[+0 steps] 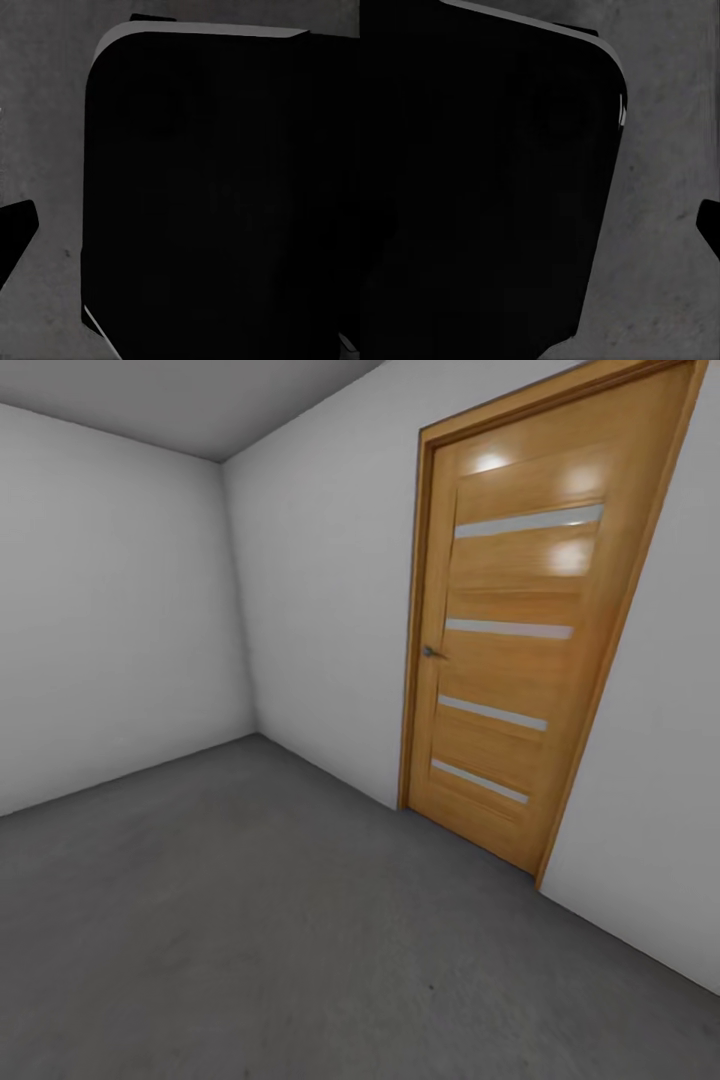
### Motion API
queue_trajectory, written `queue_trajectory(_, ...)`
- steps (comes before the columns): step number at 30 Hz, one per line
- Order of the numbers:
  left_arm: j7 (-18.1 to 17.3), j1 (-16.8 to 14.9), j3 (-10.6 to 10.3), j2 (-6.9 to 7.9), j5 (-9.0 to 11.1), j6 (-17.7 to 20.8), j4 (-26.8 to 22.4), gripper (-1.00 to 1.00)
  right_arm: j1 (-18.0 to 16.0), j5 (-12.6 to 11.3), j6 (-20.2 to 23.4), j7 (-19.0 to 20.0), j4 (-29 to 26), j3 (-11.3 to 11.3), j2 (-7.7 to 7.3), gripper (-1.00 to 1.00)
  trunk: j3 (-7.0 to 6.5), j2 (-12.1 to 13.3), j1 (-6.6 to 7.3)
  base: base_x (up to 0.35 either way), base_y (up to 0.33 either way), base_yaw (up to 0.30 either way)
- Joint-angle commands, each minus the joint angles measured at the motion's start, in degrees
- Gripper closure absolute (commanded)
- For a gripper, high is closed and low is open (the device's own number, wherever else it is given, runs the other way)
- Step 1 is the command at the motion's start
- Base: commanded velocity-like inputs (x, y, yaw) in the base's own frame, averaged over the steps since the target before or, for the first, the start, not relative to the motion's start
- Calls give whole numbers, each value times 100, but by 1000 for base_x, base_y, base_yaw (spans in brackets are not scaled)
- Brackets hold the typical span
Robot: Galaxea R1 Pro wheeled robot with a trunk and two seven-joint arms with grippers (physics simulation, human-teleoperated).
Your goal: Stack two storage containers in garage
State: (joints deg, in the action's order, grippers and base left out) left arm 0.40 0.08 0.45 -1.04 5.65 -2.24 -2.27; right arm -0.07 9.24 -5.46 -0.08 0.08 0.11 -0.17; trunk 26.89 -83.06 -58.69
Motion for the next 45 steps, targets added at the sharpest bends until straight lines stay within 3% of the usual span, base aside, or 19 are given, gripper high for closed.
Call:
queue_trajectory(1,4,1,-1,-1,59,-13,-2,-100,-1,42,-16,-1,1,-3,-1,-100,4,-2,-3,324,0,-284)
queue_trajectory(10,4,1,-1,7,59,-20,-2,-100,-1,42,-16,-1,1,-3,-1,-100,4,-2,-3,323,0,-221)
queue_trajectory(45,-1,1,-1,7,53,-48,-2,-100,-1,51,-15,-1,1,7,-10,-100,4,-2,-3,324,0,-3)
